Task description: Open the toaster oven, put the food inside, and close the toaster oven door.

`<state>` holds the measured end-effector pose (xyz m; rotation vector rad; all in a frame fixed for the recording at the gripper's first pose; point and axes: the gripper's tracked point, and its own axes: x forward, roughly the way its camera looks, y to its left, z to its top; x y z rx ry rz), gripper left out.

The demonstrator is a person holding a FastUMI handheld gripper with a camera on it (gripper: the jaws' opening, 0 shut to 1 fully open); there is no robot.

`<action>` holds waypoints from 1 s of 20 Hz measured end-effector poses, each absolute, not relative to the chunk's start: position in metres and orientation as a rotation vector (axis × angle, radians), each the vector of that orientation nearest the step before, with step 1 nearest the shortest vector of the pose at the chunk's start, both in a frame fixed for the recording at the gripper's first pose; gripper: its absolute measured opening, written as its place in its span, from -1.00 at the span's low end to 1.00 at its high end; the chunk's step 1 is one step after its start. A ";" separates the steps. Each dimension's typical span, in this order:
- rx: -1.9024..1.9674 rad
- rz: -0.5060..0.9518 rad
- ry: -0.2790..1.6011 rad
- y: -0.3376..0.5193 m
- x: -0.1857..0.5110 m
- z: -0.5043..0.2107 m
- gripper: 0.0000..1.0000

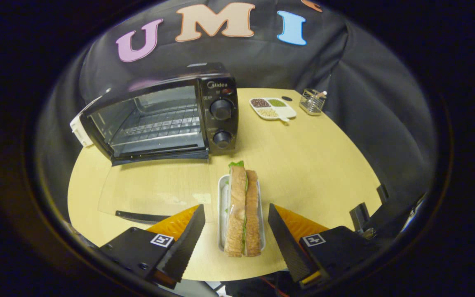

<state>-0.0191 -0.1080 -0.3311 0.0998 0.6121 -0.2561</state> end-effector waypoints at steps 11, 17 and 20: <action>0.151 -0.163 0.658 -0.118 -0.027 -0.343 -0.22; 0.278 -0.195 0.575 -0.124 -0.042 -0.301 -0.26; 0.421 -0.173 0.520 -0.109 -0.045 -0.279 -0.26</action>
